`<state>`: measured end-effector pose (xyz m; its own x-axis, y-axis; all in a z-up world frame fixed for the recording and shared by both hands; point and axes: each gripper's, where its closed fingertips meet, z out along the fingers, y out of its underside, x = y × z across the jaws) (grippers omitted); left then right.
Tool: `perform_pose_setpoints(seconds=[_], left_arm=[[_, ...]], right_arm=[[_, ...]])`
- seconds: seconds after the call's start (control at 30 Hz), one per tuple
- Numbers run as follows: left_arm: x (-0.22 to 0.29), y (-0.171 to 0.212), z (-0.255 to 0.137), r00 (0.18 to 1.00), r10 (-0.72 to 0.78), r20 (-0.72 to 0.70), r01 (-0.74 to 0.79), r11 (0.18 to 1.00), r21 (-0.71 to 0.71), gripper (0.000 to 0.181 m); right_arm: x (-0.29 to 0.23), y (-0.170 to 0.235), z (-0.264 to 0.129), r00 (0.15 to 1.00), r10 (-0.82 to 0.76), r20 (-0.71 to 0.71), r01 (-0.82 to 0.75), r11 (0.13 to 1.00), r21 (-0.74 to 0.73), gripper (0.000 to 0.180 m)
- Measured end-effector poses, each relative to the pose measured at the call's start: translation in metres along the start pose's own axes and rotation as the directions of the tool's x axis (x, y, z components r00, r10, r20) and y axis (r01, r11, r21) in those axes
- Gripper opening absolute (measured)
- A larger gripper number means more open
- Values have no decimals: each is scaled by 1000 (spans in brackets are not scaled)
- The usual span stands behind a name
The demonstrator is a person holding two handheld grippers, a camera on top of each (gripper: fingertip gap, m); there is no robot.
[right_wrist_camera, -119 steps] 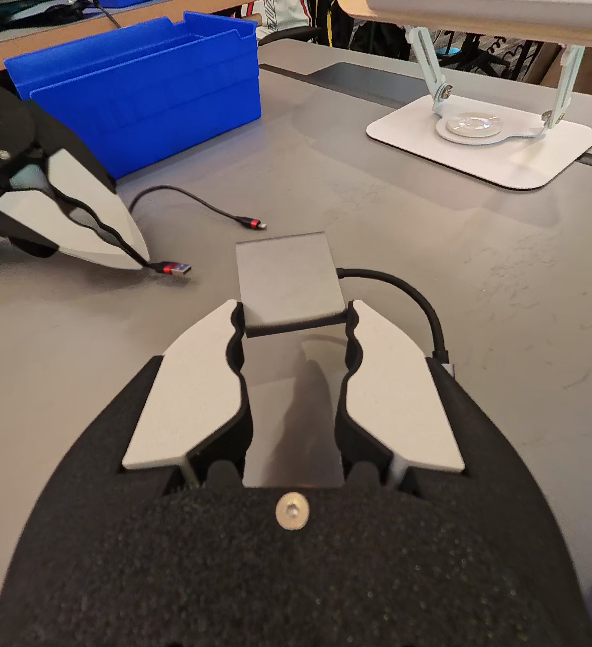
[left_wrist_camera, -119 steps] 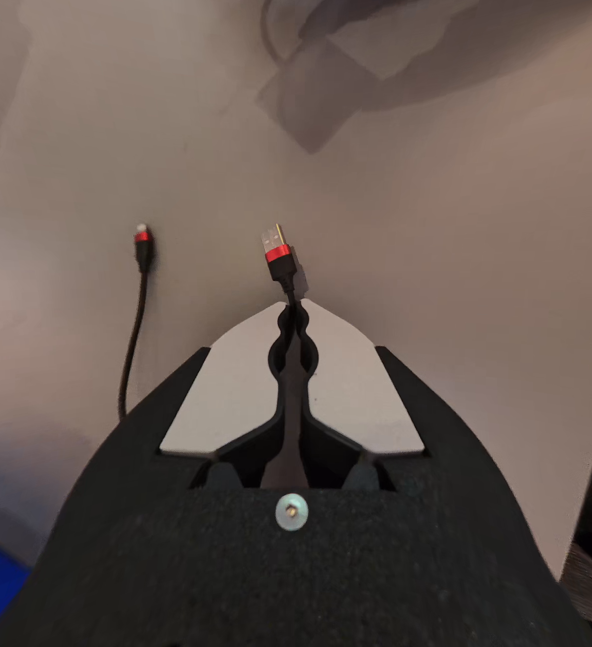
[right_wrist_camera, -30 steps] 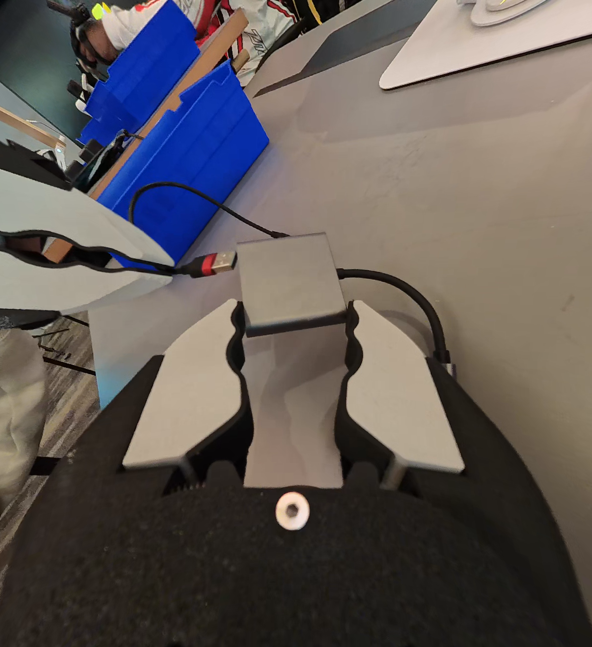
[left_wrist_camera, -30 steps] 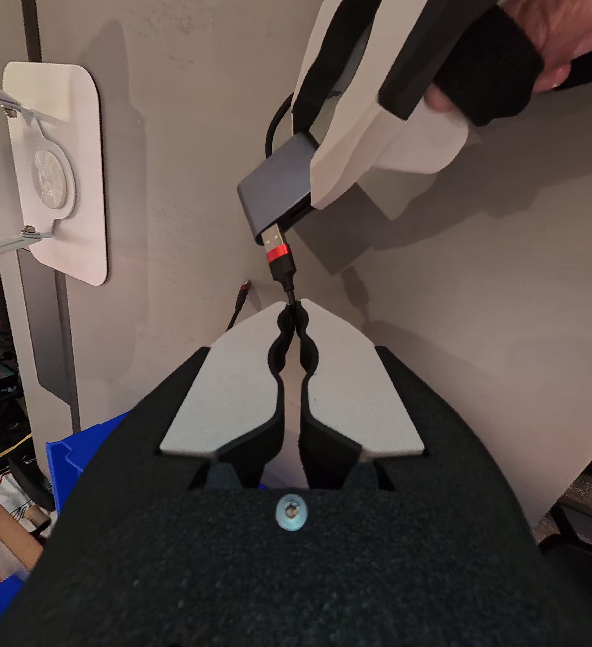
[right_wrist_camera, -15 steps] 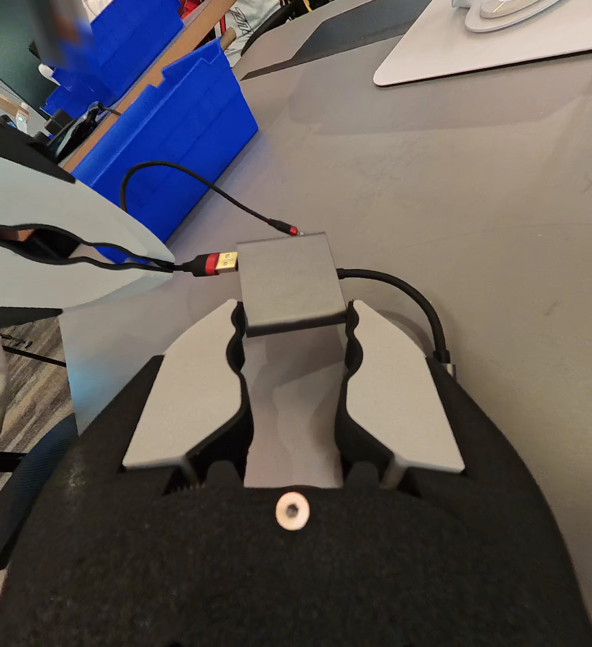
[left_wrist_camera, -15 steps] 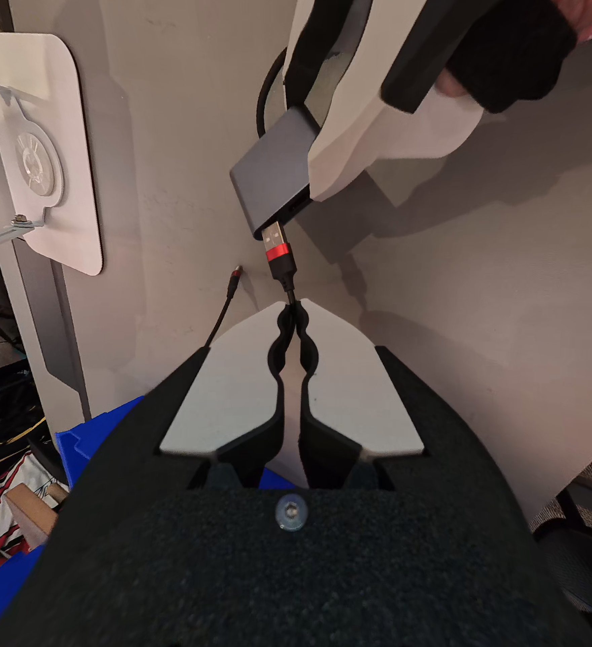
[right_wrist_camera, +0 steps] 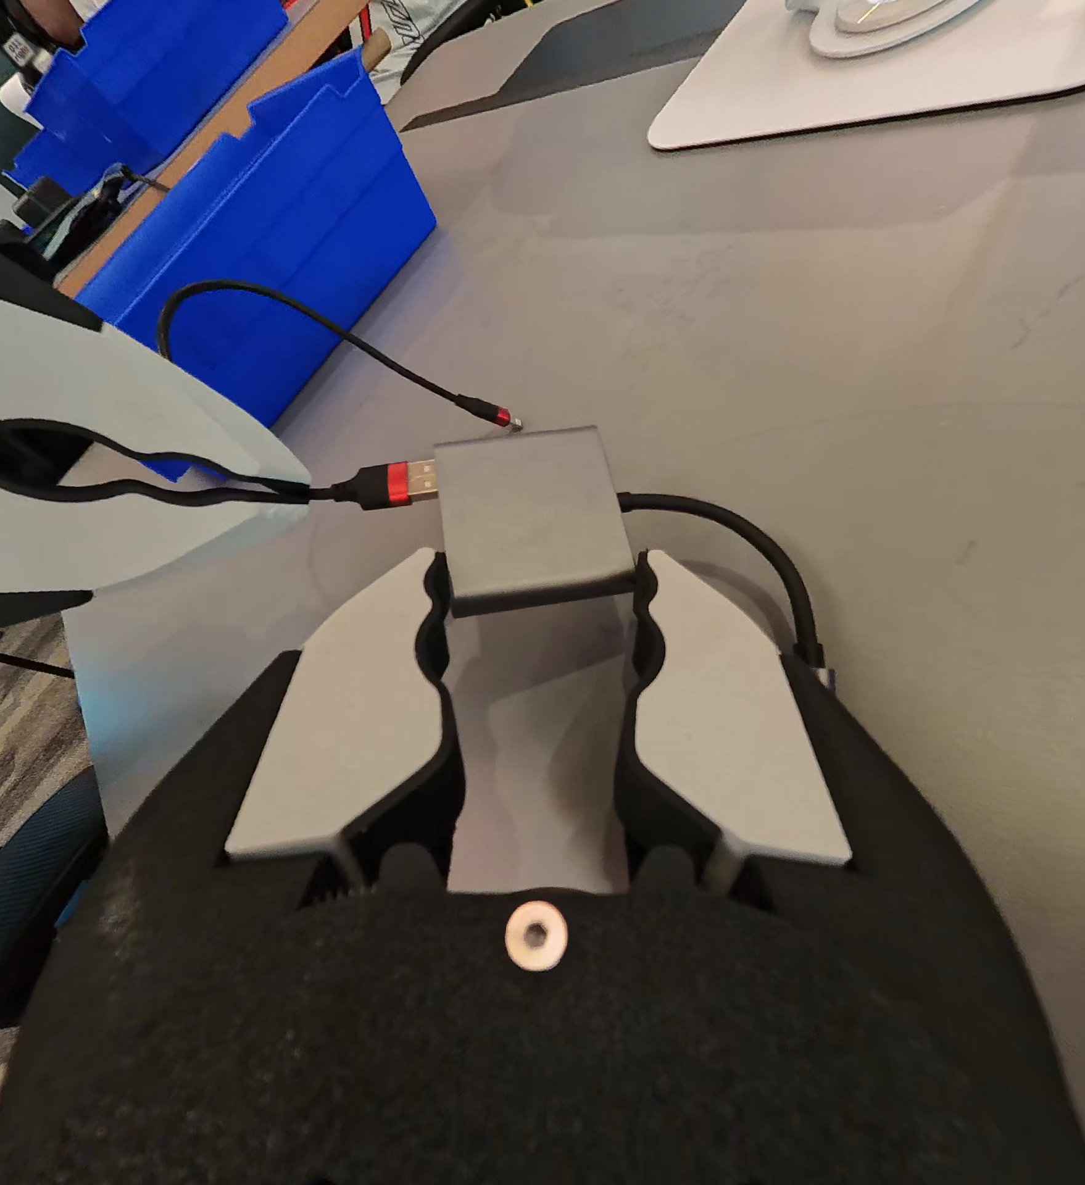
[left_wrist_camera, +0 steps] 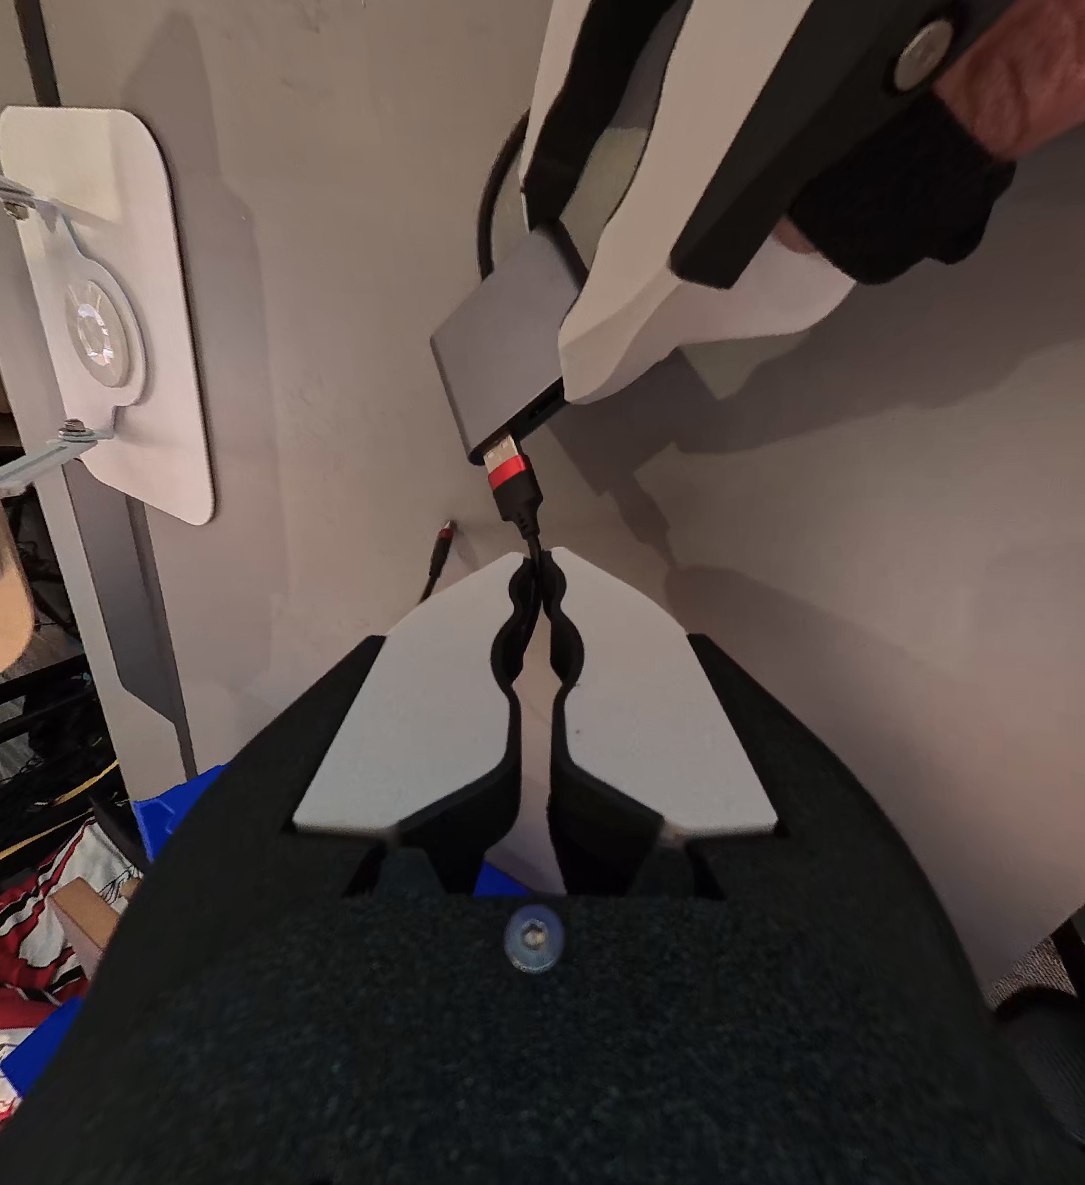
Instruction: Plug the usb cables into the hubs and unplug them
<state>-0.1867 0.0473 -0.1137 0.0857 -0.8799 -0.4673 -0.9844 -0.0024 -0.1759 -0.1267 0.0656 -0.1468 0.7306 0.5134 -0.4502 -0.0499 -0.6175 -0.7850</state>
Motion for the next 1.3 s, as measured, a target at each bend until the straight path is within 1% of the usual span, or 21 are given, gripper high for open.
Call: perform_pose_setpoints(seconds=[0.13,0.27,0.33,0.4,0.43,0.5,0.63,0.73,0.77,0.87,1.0,1.03,1.1,1.27,1.3], left_arm=[[-7,-10,-6,998,-60,16,58,994,89,2],[-11,-18,-11,995,-89,40,79,978,192,3],[-10,-21,-14,994,-108,26,99,967,236,5],[-11,-23,-19,990,-143,17,132,950,284,22],[-12,-23,-22,987,-162,8,151,939,310,26],[-15,-21,-28,978,-208,5,192,911,366,41],[-18,-11,-27,949,-315,-2,284,854,435,59],[-14,-16,-21,928,-369,-46,341,794,504,58],[-12,-17,-19,926,-374,-50,345,786,513,58],[-15,-18,-11,932,-363,6,308,800,514,54],[-20,-14,0,943,-326,62,261,845,467,48],[-21,-13,1,946,-315,81,244,853,460,43],[-21,-12,4,954,-283,100,211,869,447,26],[-12,-16,6,972,-225,72,174,885,431,4],[-10,-17,6,973,-224,61,177,886,429,2]], right_arm=[[1,-2,-2,996,74,54,-75,997,10,55],[2,-5,-4,981,159,113,-163,986,29,55],[2,-6,-5,974,183,134,-189,981,36,55],[3,-7,-5,974,185,130,-192,981,39,55],[4,-7,-5,974,187,131,-194,980,41,55],[5,-8,-6,972,193,132,-200,979,45,55],[6,-8,-7,968,206,143,-214,976,47,55],[5,-8,-6,968,205,146,-213,976,45,55],[4,-8,-6,968,204,147,-212,976,43,55],[3,-7,-5,967,203,152,-211,977,39,55],[2,-6,-5,966,206,158,-214,976,34,55],[2,-6,-5,965,207,160,-215,976,33,55],[2,-6,-5,965,209,160,-216,976,32,55],[3,-7,-5,962,218,163,-226,973,35,55],[3,-7,-5,962,219,164,-227,973,34,55]])
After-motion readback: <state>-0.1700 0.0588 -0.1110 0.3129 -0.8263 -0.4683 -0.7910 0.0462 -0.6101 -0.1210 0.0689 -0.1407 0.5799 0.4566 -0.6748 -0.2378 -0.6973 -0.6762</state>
